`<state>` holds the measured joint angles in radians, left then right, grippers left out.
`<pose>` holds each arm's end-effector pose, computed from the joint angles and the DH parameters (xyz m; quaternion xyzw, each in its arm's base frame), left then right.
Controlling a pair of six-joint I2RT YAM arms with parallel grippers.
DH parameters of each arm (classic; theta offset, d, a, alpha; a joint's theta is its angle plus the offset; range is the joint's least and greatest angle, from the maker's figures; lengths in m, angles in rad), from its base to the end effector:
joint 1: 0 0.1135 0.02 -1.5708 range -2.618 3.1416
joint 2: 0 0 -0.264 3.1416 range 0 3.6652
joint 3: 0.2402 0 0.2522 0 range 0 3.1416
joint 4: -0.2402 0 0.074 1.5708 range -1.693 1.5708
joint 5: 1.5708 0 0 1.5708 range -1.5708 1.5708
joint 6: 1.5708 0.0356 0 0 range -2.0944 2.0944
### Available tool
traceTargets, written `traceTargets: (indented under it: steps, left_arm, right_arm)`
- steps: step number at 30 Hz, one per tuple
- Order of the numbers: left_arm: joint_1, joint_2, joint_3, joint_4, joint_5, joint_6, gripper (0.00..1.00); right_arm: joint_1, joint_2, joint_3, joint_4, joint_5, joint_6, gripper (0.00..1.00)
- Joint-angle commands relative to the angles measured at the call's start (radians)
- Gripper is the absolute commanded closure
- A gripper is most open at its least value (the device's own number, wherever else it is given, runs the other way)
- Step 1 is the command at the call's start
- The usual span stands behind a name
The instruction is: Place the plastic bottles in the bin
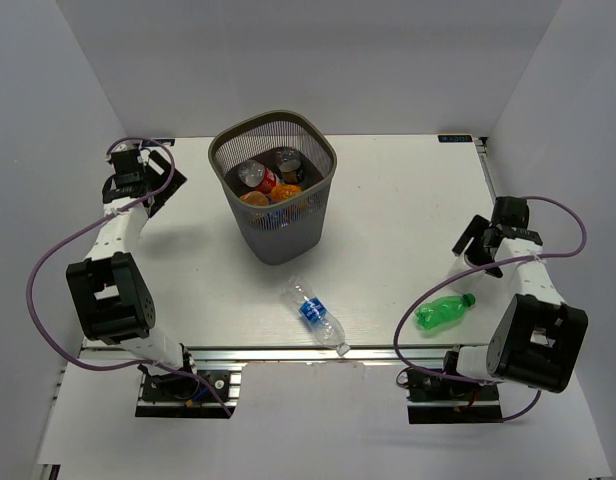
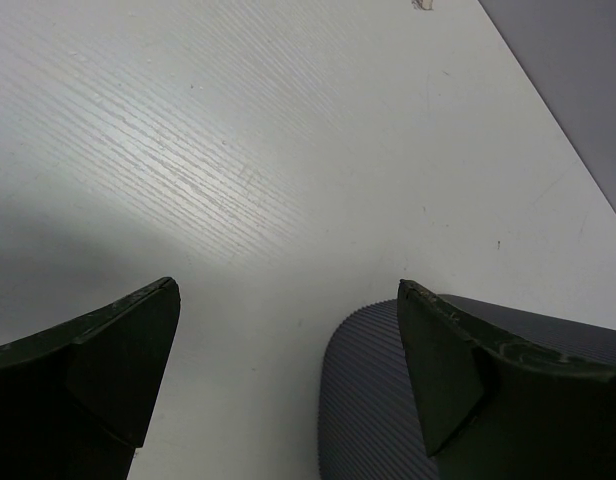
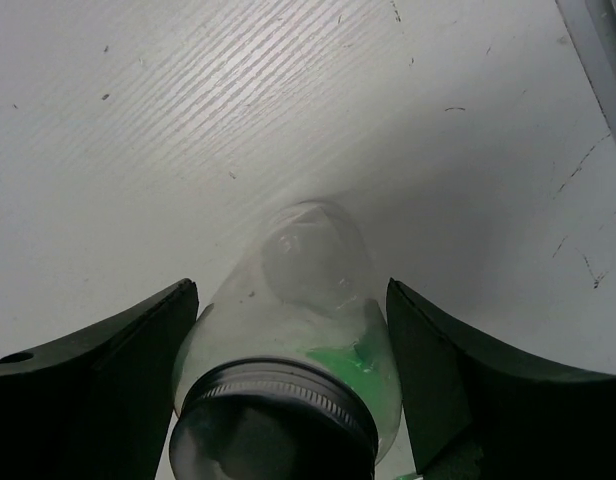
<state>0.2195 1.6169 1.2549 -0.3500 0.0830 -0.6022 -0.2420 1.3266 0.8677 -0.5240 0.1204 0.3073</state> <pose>0.3573 0.0767 0.2751 -0.3470 0.8397 -0.1161 0.4012 0.2543 -0.0672 0.2240 0.2759 0.9148 -0.0481 0.2909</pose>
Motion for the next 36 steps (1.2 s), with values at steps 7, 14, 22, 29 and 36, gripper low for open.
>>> traceTargets:
  steps: [7, 14, 22, 29, 36]
  left_arm:
    - [0.001, -0.074, -0.020, 0.005, -0.025, 0.016, 0.02]
    - [0.001, -0.097, -0.028, 0.011, -0.003, 0.010, 0.02]
    - [0.000, -0.156, -0.101, 0.054, 0.030, -0.005, 0.02]
    - [0.001, -0.175, -0.121, 0.048, 0.031, -0.018, 0.02]
    - [0.000, -0.178, -0.134, 0.045, 0.008, -0.015, 0.02]
  right_arm:
    - [0.009, -0.127, 0.060, 0.070, -0.163, -0.031, 0.40]
    - [0.276, -0.187, 0.359, 0.196, -0.377, -0.100, 0.46]
    - [0.827, 0.020, 0.723, 0.362, -0.277, -0.284, 0.45]
    - [0.986, 0.315, 0.956, 0.348, -0.252, -0.361, 0.37]
    - [0.998, 0.370, 1.048, 0.251, -0.219, -0.378, 0.11]
